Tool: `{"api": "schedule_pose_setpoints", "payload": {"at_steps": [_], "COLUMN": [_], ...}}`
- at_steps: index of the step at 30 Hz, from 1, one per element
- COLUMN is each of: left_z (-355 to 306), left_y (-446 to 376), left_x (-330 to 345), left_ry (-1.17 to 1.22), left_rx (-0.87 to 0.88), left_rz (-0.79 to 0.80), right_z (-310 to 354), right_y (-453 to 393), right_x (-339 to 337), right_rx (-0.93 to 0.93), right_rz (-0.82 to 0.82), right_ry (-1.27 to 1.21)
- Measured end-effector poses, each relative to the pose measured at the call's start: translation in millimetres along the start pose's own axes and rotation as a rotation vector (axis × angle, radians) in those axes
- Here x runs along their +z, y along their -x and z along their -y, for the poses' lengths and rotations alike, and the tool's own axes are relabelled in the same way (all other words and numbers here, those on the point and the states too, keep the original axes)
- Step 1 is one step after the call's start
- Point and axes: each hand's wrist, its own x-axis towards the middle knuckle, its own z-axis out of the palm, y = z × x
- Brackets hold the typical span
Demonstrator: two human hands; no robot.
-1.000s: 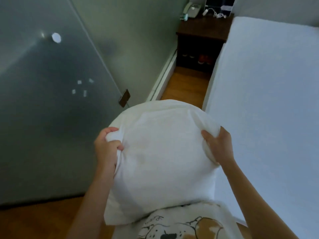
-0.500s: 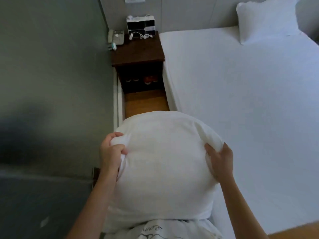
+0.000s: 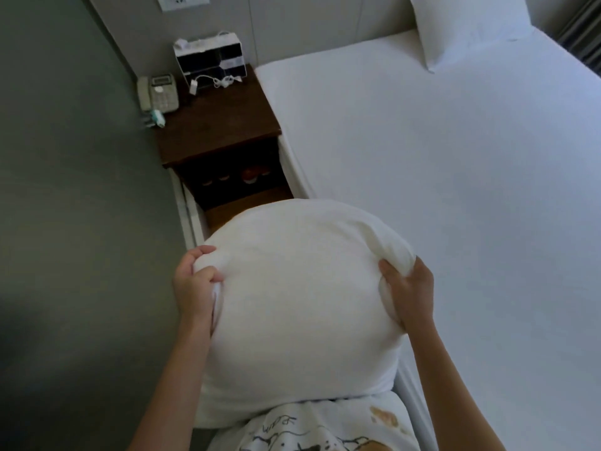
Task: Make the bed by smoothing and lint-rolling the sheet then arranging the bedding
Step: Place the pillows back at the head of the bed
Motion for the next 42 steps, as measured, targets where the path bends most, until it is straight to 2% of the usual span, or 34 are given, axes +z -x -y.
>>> {"api": "schedule_pose_setpoints", "payload": {"at_steps": [7, 12, 16, 22, 30, 34, 38, 40, 42], "left_z": [-105.5, -163.7, -197.4, -251.6, -327.7, -327.7, -316.6, -316.9, -320.4], "left_y": [-176.9, -256.5, -316.7, -431.0, -552.8, -572.5, -563.0, -548.1, -532.6], "left_x": [90.1, 142.3, 195.6, 308.6, 457.2, 512.2, 560.7, 582.1, 604.3], "left_ry": [0.02, 0.02, 0.023, -0.039, -0.247, -0.426, -0.596, -0.603, -0.607], "left_rx": [0.045, 0.067, 0.082, 0.088, 0.146, 0.033, -0.181, -0.177, -0.098], "left_rz": [-0.055, -0.016, 0.062, 0.292, 0.774, 1.001, 1.137, 1.201, 1.228], "right_z": [97.3, 149.2, 166.0, 177.9, 213.3, 216.4, 203.3, 189.1, 175.4], "right_y": [-195.5, -290.6, -348.6, -441.3, -510.8, -522.0, -519.1, -512.1, -513.0], "right_x": [96.4, 124.9, 135.6, 156.9, 189.3, 189.1, 178.2, 173.2, 167.2], "right_rx": [-0.044, -0.039, -0.001, 0.121, 0.338, 0.477, 0.574, 0.615, 0.652], "right_rz": [0.043, 0.038, -0.043, -0.276, -0.66, -0.803, -0.923, -0.968, -1.004], "right_ry": [-0.057, -0.029, -0.015, 0.0, -0.088, -0.071, -0.069, -0.101, -0.15]}}
